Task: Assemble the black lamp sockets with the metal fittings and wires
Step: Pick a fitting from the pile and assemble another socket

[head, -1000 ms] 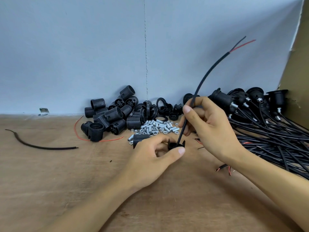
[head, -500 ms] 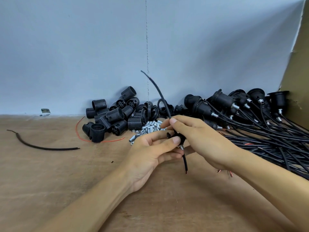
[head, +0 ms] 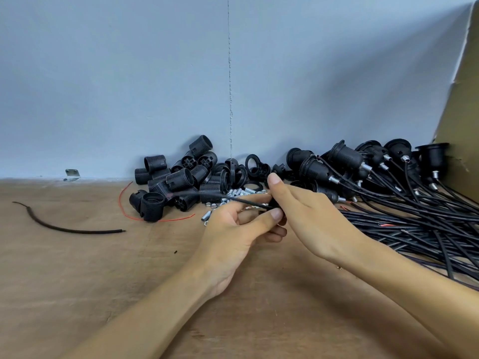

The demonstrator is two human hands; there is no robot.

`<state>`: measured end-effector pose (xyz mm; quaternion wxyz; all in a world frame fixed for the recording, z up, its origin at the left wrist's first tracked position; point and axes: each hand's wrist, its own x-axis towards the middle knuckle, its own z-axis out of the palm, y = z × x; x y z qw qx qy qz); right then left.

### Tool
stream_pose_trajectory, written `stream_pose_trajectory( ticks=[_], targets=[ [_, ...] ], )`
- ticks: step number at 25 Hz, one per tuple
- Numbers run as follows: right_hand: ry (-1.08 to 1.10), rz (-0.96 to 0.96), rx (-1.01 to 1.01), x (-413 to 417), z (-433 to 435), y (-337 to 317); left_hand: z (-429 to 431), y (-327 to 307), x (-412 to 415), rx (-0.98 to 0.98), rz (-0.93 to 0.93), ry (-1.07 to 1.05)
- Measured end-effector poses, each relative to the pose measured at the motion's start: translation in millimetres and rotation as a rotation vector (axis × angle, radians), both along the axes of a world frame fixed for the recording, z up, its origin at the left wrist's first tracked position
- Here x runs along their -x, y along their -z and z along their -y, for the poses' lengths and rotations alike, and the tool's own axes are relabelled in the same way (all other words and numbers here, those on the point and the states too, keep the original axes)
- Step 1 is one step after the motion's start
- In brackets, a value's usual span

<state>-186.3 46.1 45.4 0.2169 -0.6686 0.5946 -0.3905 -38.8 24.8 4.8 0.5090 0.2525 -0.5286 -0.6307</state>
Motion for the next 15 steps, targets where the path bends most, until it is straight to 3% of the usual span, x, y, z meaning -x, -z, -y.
stream_pose_trajectory(
  ticks=[7, 15],
  targets=[
    [0.241, -0.318, 0.183, 15.9, 8.1, 12.5, 1.0, -0.2, -3.0, -0.049, -0.08, -0.046],
    [0.398, -0.784, 0.334, 45.5, 26.5, 11.3, 5.1, 5.1, -7.7, -0.04, 0.003, -0.19]
  ],
)
